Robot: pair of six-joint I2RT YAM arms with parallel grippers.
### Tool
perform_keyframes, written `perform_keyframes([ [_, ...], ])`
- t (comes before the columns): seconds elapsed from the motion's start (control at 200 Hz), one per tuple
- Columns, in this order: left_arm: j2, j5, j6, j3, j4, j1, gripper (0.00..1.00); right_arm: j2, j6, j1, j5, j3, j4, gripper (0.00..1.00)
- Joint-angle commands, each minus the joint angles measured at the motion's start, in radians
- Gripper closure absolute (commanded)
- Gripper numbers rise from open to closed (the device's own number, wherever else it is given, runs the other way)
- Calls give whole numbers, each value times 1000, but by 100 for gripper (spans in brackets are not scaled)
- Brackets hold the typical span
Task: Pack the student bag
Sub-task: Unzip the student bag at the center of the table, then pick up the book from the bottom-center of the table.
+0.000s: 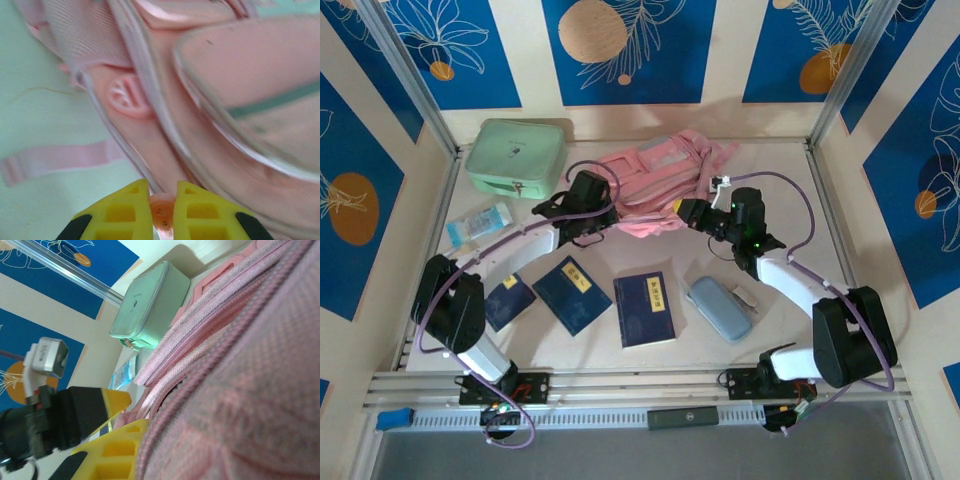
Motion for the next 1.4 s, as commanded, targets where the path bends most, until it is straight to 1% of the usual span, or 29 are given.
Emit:
perform_keyframes([
  [0.0, -13, -35, 45, -42, -55, 81, 100, -78, -24, -40, 8, 24, 37, 100],
  [0.12, 17, -5, 51, -49, -12, 130, 100, -52, -12, -33, -49, -3, 1, 100],
  [0.18, 36, 14, 62, -49, 19, 139, 100, -27, 2, -16, -29, -11, -34, 100],
  [0.25, 68, 36, 70, -26, 33, 144, 100, 10, 6, 12, -18, -20, -28, 100],
  [0.315, 95, 35, 97, -1, 33, 149, 100, 52, 15, 49, 33, 7, -101, 100],
  [0.345, 106, 33, 103, 10, 25, 156, 100, 80, 14, 65, 28, 17, -108, 100],
  [0.41, 131, 68, 134, 36, 35, 167, 100, 134, 13, 91, 11, 39, -121, 100],
  [0.475, 163, 74, 163, 77, 10, 171, 100, 161, 15, 105, 41, 57, -161, 100],
  [0.515, 184, 86, 181, 108, -18, 173, 100, 172, 24, 108, 65, 68, -197, 94],
  [0.545, 193, 101, 197, 129, -32, 173, 100, 178, 20, 108, 65, 77, -215, 85],
  [0.58, 196, 116, 209, 142, -46, 173, 100, 182, 3, 111, 63, 89, -244, 77],
  [0.62, 189, 131, 215, 136, -43, 173, 93, 184, -16, 117, 83, 116, -309, 68],
  [0.64, 181, 141, 216, 128, -38, 173, 87, 184, -23, 119, 96, 129, -352, 64],
  [0.66, 173, 149, 219, 120, -34, 174, 82, 183, -28, 119, 104, 140, -392, 61],
  [0.725, 138, 174, 240, 94, -42, 173, 76, 170, -57, 116, 99, 170, -496, 51],
  [0.79, 84, 223, 250, 47, -45, 171, 66, 133, -82, 121, 149, 174, -601, 40],
  [0.82, 53, 238, 244, 22, -51, 168, 64, 123, -93, 117, 156, 178, -651, 35],
  [0.87, -5, 248, 241, -32, -51, 147, 63, 121, -112, 102, 123, 200, -746, 27],
  [0.9, -41, 241, 242, -60, -66, 130, 62, 127, -123, 98, 109, 219, -820, 24],
  [0.96, -112, 219, 219, -124, -87, 97, 59, 116, -137, 107, 128, 240, -942, 21],
  [1.04, -201, 235, 163, -234, -55, 39, 58, 68, -155, 133, 149, 228, -1022, 17],
  [1.11, -268, 242, 118, -304, -59, -14, 57, 48, -155, 153, 118, 241, -1106, 15],
  [1.16, -316, 210, 89, -350, -72, -63, 56, 32, -142, 187, 112, 247, -1162, 15],
  [1.2, -350, 198, 57, -394, -61, -101, 55, 12, -134, 226, 119, 233, -1181, 15],
  [1.25, -375, 222, 19, -447, -32, -137, 55, -14, -108, 268, 128, 204, -1186, 15],
  [1.281, -386, 231, -3, -471, -22, -153, 55, -27, -91, 280, 114, 184, -1177, 16],
  [1.351, -409, 228, -43, -516, -1, -206, 56, -55, -45, 317, 36, 109, -1099, 20],
  [1.396, -417, 222, -62, -539, 13, -238, 56, -56, -20, 342, 31, 83, -1070, 22],
])
